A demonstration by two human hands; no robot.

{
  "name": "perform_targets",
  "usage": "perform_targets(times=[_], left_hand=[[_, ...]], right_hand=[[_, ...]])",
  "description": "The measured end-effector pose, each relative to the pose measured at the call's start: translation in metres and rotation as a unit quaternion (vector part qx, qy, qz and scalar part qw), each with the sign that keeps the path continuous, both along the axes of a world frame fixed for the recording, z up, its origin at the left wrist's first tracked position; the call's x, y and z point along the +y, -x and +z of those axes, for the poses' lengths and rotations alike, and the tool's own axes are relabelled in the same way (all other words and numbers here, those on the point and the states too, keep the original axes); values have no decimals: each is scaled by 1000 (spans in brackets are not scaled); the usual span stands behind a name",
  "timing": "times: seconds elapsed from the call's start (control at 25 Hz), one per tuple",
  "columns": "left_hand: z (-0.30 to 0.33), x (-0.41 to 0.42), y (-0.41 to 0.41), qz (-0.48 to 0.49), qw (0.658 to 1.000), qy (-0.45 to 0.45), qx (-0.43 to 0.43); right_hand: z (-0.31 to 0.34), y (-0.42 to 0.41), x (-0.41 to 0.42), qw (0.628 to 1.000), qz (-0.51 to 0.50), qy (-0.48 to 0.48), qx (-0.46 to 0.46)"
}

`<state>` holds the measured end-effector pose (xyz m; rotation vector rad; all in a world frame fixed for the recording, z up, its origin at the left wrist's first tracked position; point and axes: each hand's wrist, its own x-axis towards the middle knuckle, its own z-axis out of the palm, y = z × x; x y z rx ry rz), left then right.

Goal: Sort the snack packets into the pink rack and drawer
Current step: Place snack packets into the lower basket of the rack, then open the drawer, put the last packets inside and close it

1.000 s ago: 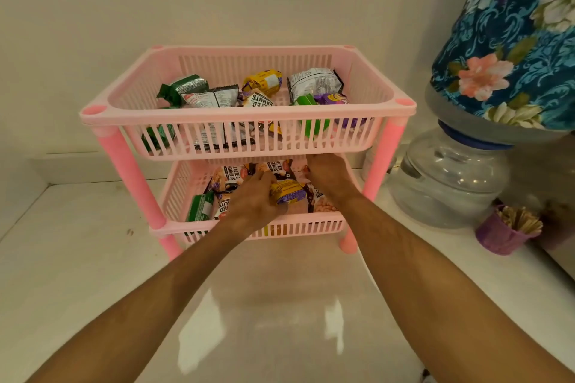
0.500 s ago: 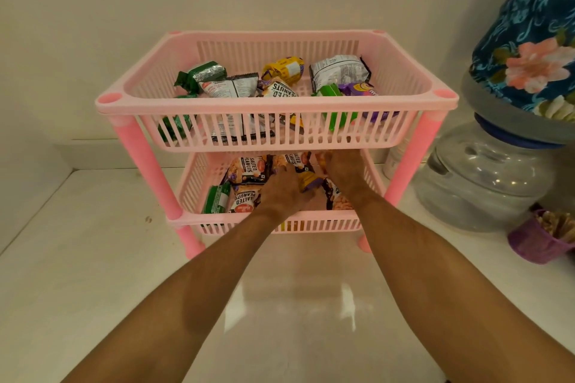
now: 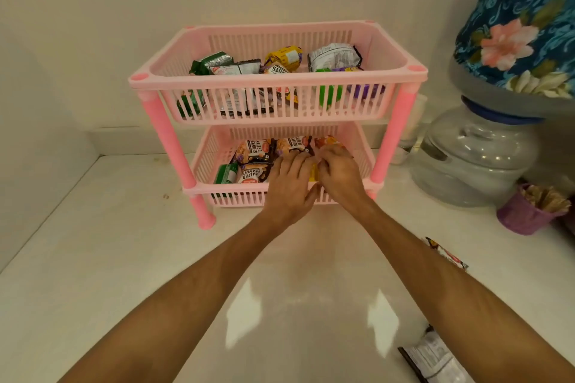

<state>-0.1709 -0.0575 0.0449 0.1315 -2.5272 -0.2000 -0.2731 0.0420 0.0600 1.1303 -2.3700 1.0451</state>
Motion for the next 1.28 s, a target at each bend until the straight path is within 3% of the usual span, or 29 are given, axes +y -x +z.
perform_targets(times=[0.16,0.68,1.04,1.28], left_hand=[[-30,28,-29,-33,999,1,24],[-86,146,-91,-50,990,-42,-123],[-110,229,-151,0,988,-135,-81],[-123,284,-190,-13,988,-126,-88]], right_hand=[[-12,-35,51,999,28,4,36],[-72,-87,254,996,3,-83,9],[-89,-148,370,996,-35,-88,2],[-113,-206,432,996,-1,-88,14]])
